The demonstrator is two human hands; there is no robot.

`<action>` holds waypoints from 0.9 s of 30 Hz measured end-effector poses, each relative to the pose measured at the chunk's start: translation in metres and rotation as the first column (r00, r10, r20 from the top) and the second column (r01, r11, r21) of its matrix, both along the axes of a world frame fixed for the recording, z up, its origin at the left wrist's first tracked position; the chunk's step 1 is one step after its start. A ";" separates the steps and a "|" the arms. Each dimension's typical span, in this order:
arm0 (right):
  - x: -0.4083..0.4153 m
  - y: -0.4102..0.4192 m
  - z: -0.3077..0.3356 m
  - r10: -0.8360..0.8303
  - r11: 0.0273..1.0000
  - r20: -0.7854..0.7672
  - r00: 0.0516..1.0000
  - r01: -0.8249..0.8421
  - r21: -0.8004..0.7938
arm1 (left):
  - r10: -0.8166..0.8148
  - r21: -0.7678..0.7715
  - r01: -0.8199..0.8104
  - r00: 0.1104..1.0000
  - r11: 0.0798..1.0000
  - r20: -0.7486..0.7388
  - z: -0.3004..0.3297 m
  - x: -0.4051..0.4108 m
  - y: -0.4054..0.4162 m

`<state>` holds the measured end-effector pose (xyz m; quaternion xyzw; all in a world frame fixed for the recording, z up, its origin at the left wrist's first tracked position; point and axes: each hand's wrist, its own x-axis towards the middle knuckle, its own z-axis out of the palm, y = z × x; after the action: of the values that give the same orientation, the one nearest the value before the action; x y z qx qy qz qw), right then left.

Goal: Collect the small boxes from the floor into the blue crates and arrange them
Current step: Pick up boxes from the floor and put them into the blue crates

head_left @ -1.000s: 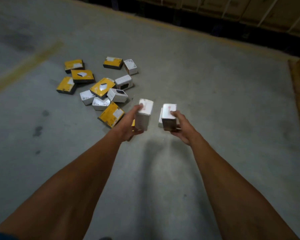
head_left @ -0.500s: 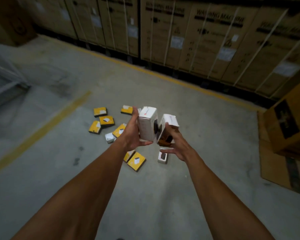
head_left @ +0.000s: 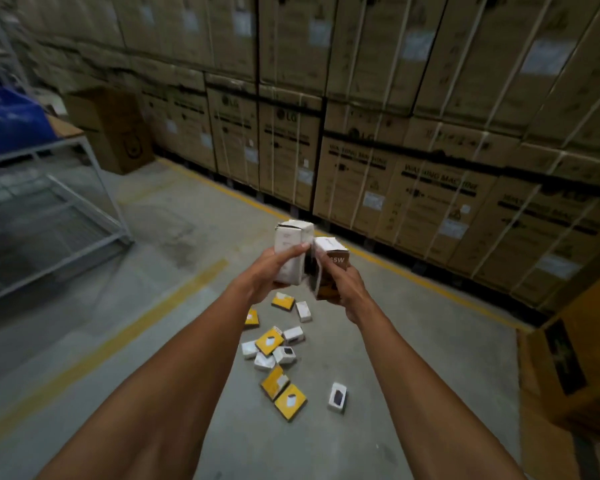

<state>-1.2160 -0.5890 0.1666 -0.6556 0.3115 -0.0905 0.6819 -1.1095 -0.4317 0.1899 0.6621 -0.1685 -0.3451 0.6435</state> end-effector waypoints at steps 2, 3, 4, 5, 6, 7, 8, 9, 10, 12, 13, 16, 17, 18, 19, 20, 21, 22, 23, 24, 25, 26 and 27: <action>0.015 0.019 0.026 0.036 0.996 0.057 0.998 -0.040 0.077 | 0.034 -0.051 -0.034 0.999 0.998 -0.005 0.026 0.013 0.030; 0.023 0.029 0.036 0.050 0.992 0.084 0.995 -0.060 0.115 | 0.042 -0.075 -0.043 0.999 0.996 -0.017 0.036 0.020 0.047; 0.031 0.040 0.044 0.066 0.986 0.109 0.992 -0.082 0.148 | 0.049 -0.101 -0.052 0.998 0.994 -0.035 0.044 0.028 0.064; 0.040 0.051 0.051 0.081 0.979 0.136 0.987 -0.105 0.175 | 0.055 -0.128 -0.062 0.997 0.990 -0.059 0.051 0.036 0.082; 0.048 0.063 0.056 0.093 0.971 0.161 0.983 -0.125 0.203 | 0.058 -0.160 -0.072 0.994 0.984 -0.089 0.055 0.045 0.101; 0.058 0.076 0.060 0.098 0.965 0.182 0.978 -0.139 0.224 | 0.064 -0.197 -0.087 0.991 0.977 -0.120 0.059 0.053 0.121; 0.067 0.090 0.064 0.100 0.962 0.191 0.976 -0.145 0.233 | 0.077 -0.230 -0.110 0.986 0.967 -0.148 0.062 0.062 0.142; 0.077 0.105 0.068 0.105 0.962 0.190 0.976 -0.148 0.228 | 0.099 -0.255 -0.140 0.981 0.957 -0.167 0.064 0.071 0.162; 0.088 0.121 0.071 0.117 0.965 0.185 0.976 -0.156 0.213 | 0.120 -0.269 -0.164 0.978 0.949 -0.173 0.065 0.081 0.181; 0.109 0.153 0.075 0.154 0.966 0.187 0.970 -0.188 0.180 | 0.157 -0.279 -0.196 0.975 0.940 -0.156 0.070 0.097 0.216; 0.120 0.168 0.076 0.177 0.964 0.199 0.964 -0.210 0.164 | 0.170 -0.282 -0.206 0.975 0.937 -0.145 0.073 0.105 0.232; 0.155 0.211 0.082 0.240 0.952 0.252 0.938 -0.278 0.129 | 0.205 -0.285 -0.228 0.973 0.931 -0.109 0.084 0.129 0.278; 0.167 0.224 0.084 0.258 0.946 0.272 0.927 -0.300 0.121 | 0.218 -0.291 -0.239 0.971 0.927 -0.103 0.087 0.137 0.292; 0.178 0.235 0.087 0.279 0.940 0.290 0.915 -0.322 0.111 | 0.234 -0.294 -0.252 0.967 0.922 -0.095 0.089 0.147 0.306; 0.190 0.245 0.088 0.303 0.933 0.302 0.904 -0.345 0.097 | 0.253 -0.301 -0.268 0.963 0.915 -0.089 0.089 0.156 0.319; 0.202 0.255 0.090 0.328 0.926 0.310 0.892 -0.368 0.079 | 0.273 -0.307 -0.285 0.958 0.908 -0.084 0.090 0.164 0.331; 0.214 0.263 0.092 0.354 0.919 0.316 0.880 -0.391 0.058 | 0.292 -0.316 -0.301 0.953 0.900 -0.078 0.091 0.173 0.343; 0.227 0.271 0.094 0.377 0.911 0.321 0.869 -0.410 0.038 | 0.317 -0.324 -0.326 0.945 0.888 -0.082 0.091 0.181 0.354; 0.241 0.279 0.096 0.397 0.904 0.326 0.858 -0.427 0.023 | 0.340 -0.330 -0.351 0.936 0.876 -0.092 0.091 0.190 0.364; 0.255 0.287 0.097 0.412 0.897 0.331 0.849 -0.441 0.015 | 0.352 -0.337 -0.365 0.931 0.868 -0.100 0.092 0.198 0.374; 0.270 0.294 0.099 0.425 0.890 0.333 0.841 -0.456 0.014 | 0.359 -0.340 -0.371 0.928 0.864 -0.101 0.092 0.209 0.384; 0.286 0.301 0.100 0.438 0.882 0.336 0.834 -0.470 0.015 | 0.365 -0.341 -0.376 0.926 0.861 -0.100 0.092 0.220 0.393; 0.303 0.307 0.100 0.451 0.875 0.342 0.825 -0.484 0.015 | 0.369 -0.339 -0.381 0.924 0.860 -0.102 0.091 0.232 0.401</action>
<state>-0.9130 -0.2818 0.2671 -0.6521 0.0277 -0.0125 0.7575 -0.8775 -0.0303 0.2806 0.5500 -0.0849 -0.1887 0.8091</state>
